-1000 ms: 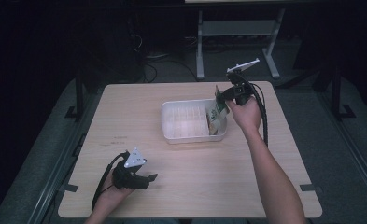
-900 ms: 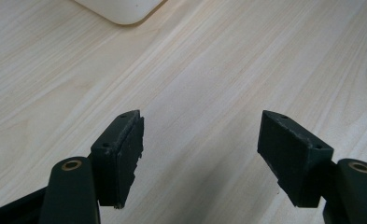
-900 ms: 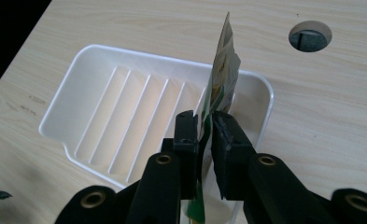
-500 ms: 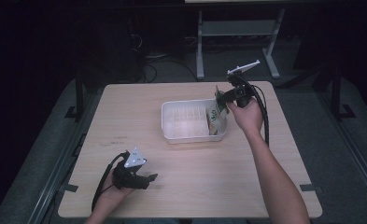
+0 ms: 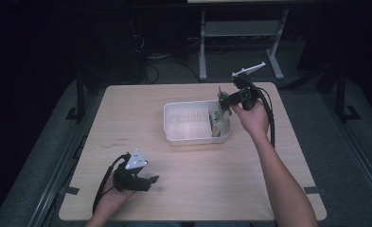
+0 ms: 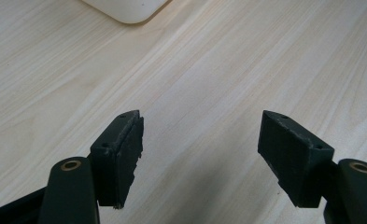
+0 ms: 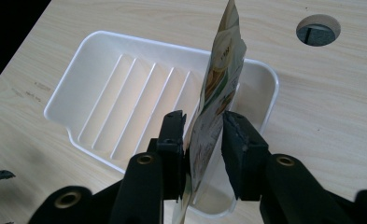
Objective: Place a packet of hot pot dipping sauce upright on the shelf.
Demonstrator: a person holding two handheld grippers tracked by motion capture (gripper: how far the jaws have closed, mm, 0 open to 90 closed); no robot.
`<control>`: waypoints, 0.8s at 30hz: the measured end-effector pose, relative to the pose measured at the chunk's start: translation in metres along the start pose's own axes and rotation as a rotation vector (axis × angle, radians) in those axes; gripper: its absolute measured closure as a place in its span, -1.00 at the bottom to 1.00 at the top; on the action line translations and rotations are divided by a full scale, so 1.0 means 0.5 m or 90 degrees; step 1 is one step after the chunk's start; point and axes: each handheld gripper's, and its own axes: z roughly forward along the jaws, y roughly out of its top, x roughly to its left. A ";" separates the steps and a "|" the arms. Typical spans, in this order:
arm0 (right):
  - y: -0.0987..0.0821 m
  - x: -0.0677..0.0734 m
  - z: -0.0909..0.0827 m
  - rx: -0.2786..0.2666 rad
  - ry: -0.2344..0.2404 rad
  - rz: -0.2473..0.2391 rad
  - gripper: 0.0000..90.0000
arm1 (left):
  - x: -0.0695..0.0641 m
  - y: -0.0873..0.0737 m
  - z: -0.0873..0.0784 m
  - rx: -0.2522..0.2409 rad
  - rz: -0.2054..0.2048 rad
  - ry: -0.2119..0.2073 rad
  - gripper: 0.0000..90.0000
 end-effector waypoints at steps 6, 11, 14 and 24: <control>-0.004 -0.003 -0.004 0.004 0.007 -0.003 0.43 | 0.001 0.000 -0.001 -0.002 -0.001 0.003 -0.33; -0.009 -0.007 -0.007 0.004 0.013 -0.004 0.38 | 0.001 -0.001 -0.002 -0.004 -0.004 0.005 -0.33; -0.013 -0.010 -0.011 0.004 0.016 -0.005 0.34 | 0.002 -0.001 -0.002 -0.005 -0.005 0.004 -0.33; -0.021 -0.015 -0.026 0.004 0.026 -0.009 0.23 | 0.003 -0.001 -0.003 -0.004 -0.005 0.006 -0.34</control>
